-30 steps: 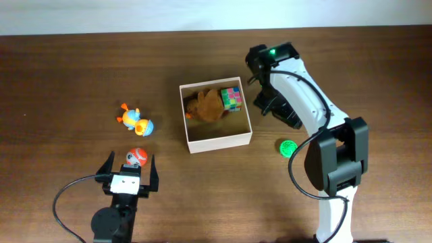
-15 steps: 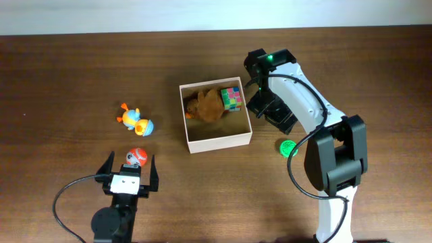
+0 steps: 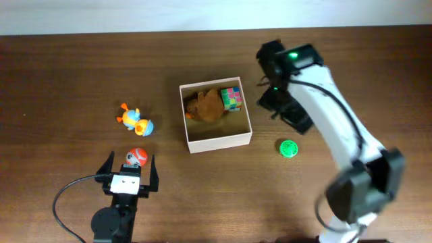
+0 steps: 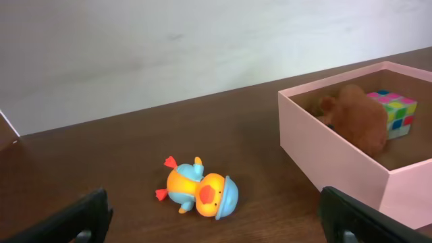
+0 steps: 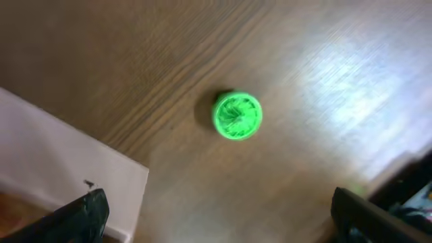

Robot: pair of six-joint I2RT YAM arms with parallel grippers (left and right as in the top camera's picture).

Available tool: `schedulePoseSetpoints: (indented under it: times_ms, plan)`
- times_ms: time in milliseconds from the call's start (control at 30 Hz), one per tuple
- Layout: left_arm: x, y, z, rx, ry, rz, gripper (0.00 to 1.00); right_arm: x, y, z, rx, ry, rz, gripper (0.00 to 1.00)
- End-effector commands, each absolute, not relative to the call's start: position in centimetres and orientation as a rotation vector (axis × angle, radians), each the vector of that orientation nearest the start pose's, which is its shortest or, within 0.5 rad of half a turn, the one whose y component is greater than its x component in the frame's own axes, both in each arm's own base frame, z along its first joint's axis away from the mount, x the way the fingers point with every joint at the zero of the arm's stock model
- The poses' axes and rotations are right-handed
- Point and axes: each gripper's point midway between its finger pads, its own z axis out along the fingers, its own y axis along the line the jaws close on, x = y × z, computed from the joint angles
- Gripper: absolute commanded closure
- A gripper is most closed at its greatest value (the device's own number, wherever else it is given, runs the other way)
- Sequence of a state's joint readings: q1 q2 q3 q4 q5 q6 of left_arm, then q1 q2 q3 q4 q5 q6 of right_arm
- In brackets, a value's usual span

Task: Pack container
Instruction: 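Move the right gripper over the green gear toy and lower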

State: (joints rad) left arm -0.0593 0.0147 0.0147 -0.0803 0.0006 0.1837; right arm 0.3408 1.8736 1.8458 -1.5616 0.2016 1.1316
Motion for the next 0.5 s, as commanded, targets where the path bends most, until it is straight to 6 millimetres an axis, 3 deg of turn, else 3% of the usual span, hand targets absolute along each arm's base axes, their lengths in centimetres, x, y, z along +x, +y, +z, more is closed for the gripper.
schedulePoseSetpoints:
  times_ms: [0, 100, 167, 333, 467]
  plan:
    - [24.5, -1.5, 15.7, 0.213, 1.637, 0.101, 0.01, 32.3, 7.0, 21.2, 1.087, 2.693, -0.208, 0.0]
    - [24.5, -1.5, 15.6, 0.213, 1.637, 0.101, 0.01, 31.5, 6.3, 21.9, 1.081, 2.66, -0.2, 0.0]
    - [24.5, -1.5, 15.6, 0.213, 1.637, 0.101, 0.01, 30.9, 6.0, 21.2, 1.079, 2.653, -0.208, 0.0]
    - [24.5, -1.5, 15.6, 0.213, 1.637, 0.101, 0.01, 30.1, 6.2, 16.9, 1.085, 2.672, -0.178, 0.0]
    - [24.5, -1.5, 15.6, 0.213, 1.637, 0.101, 0.01, 30.6, 7.0, 12.5, 1.088, 2.671, -0.099, 0.0]
